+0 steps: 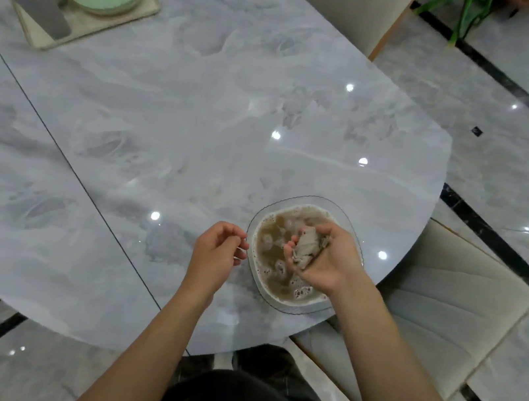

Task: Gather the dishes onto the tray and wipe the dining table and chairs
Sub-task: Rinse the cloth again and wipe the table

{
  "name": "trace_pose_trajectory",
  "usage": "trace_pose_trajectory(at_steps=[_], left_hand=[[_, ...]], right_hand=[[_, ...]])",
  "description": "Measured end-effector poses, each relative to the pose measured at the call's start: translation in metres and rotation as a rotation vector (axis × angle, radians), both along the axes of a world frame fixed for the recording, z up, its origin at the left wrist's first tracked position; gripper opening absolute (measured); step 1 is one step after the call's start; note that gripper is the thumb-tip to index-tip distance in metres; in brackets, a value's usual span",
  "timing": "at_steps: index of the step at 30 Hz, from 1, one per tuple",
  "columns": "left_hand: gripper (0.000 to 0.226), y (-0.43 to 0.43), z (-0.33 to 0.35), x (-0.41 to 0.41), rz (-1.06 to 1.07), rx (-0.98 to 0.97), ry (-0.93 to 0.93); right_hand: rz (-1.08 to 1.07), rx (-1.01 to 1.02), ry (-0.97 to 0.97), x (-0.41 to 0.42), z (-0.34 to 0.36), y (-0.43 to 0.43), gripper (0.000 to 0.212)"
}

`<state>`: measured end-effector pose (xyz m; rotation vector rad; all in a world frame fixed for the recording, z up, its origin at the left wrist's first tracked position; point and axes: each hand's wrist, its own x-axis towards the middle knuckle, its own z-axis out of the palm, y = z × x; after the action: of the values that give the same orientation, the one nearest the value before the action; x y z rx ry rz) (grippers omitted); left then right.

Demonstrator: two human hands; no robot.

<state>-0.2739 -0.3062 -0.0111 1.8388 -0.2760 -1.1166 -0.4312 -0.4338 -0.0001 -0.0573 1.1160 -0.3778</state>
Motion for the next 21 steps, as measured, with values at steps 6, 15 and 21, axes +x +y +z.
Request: trace_pose_trajectory(at_steps=[6,15,21], left_hand=[[0.018,-0.009,0.006,-0.004,-0.095,-0.033,-0.046],[0.017,-0.027,0.007,-0.012,-0.168,-0.131,-0.06],[0.017,-0.026,0.005,-0.016,-0.299,-0.152,-0.247]], right_hand=[[0.105,-0.016,-0.009,0.003,-0.008,-0.006,0.042],[0.122,-0.133,0.101,-0.015,-0.015,0.001,0.047],[0.315,-0.468,0.319,-0.021,-0.002,0.001,0.026]])
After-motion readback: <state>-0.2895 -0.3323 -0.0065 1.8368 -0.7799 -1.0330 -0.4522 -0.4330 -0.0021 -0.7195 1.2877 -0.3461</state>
